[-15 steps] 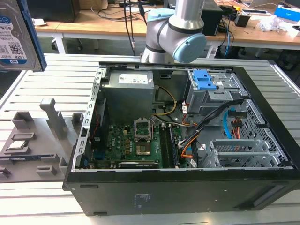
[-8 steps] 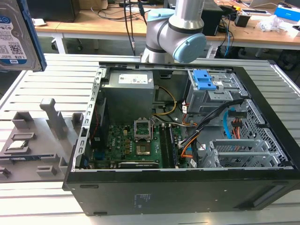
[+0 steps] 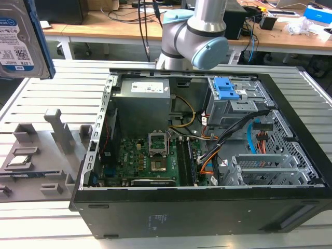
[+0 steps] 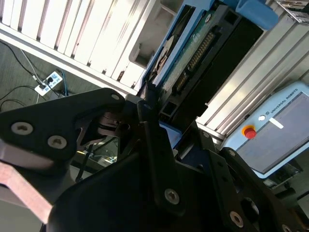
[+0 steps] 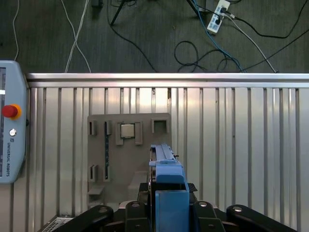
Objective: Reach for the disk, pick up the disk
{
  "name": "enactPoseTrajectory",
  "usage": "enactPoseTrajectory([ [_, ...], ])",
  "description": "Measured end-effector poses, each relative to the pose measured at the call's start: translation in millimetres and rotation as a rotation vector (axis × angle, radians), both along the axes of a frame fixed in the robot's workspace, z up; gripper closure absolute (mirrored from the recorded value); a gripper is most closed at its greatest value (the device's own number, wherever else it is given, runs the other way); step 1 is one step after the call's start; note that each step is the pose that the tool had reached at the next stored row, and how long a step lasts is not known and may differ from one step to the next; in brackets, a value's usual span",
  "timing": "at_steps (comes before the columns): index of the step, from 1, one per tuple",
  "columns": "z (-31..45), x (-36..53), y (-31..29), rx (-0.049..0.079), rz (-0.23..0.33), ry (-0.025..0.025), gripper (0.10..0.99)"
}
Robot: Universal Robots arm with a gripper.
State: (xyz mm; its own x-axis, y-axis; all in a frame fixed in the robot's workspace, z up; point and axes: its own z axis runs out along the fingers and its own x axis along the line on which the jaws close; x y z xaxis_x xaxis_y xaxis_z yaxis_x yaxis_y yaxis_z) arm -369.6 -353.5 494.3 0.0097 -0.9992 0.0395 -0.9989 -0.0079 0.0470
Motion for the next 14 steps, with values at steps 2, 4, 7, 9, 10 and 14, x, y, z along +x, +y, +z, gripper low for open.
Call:
enactPoseTrajectory([
  [2, -0.1, 7.3, 0.3, 0.000, 0.000, 0.0000, 0.722],
  [4, 0.0, 18.2, 0.5, 0.000, 0.000, 0.0000, 0.722],
  [7, -0.1, 29.9, 0.8, 0.000, 0.000, -0.0001, 0.722],
  [9, 0.0, 38.4, 1.0, 0.000, 0.000, 0.0000, 0.722],
  [10, 0.0, 41.2, 1.1, 0.000, 0.000, -0.0001, 0.722],
  [14, 0.0, 57.4, 1.5, 0.000, 0.000, 0.0000, 0.722],
])
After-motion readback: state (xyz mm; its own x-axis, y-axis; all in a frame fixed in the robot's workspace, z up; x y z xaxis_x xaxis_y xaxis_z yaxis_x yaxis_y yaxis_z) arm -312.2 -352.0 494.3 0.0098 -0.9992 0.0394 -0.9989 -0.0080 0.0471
